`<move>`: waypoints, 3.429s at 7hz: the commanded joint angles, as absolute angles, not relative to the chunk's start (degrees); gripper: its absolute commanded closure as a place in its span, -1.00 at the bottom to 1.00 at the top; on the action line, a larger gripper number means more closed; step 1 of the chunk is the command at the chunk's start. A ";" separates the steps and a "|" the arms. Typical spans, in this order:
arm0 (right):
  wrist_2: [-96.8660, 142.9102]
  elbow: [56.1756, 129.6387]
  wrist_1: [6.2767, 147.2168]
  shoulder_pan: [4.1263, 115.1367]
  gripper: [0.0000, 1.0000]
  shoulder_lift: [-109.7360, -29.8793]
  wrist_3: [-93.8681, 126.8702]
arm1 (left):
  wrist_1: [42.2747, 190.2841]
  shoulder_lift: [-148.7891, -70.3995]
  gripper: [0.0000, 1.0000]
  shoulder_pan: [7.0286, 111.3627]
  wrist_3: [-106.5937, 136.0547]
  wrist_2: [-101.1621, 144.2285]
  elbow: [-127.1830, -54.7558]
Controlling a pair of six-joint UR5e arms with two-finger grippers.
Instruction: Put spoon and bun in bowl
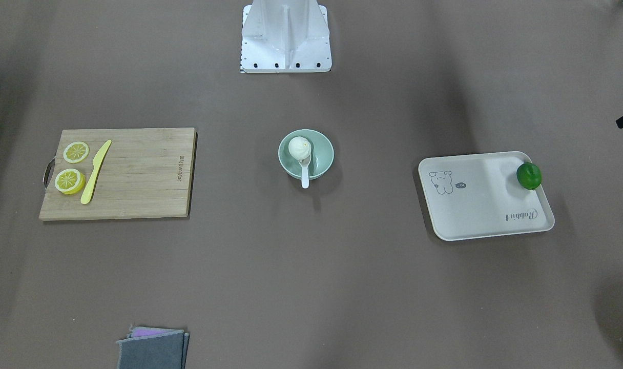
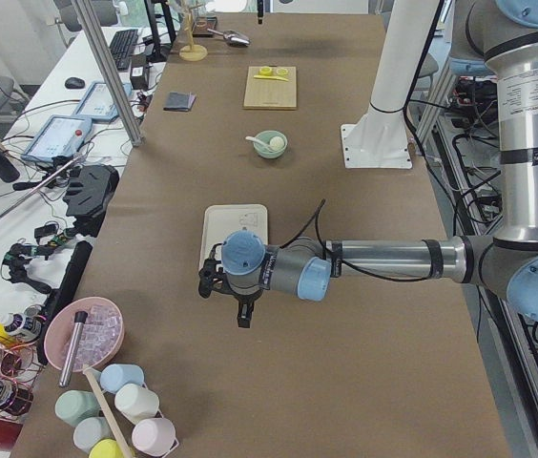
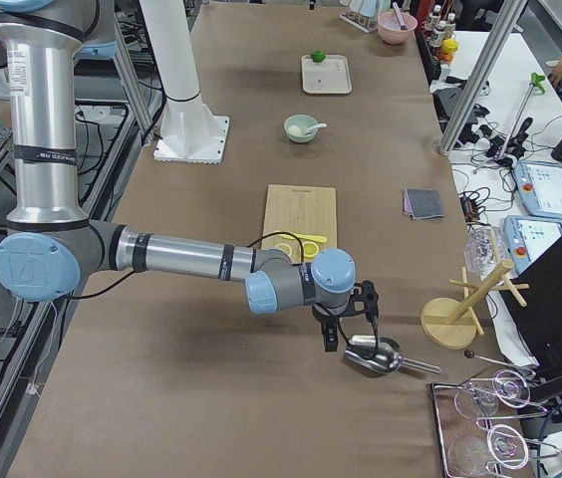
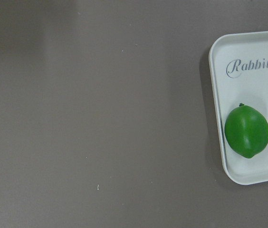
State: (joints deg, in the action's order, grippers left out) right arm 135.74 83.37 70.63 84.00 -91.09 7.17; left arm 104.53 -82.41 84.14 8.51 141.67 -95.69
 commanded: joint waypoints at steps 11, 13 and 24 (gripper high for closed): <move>140.09 84.81 70.14 86.04 -1.00 -94.66 7.47 | 104.33 -80.07 -0.96 86.92 8.44 136.84 -96.94; 141.15 84.81 70.40 85.96 -1.00 -93.70 7.65 | 104.41 -80.85 -0.96 86.92 8.44 137.29 -97.29; 140.45 85.16 70.57 86.04 -1.00 -94.48 7.47 | 112.15 -81.12 -0.96 86.13 8.44 137.29 -98.09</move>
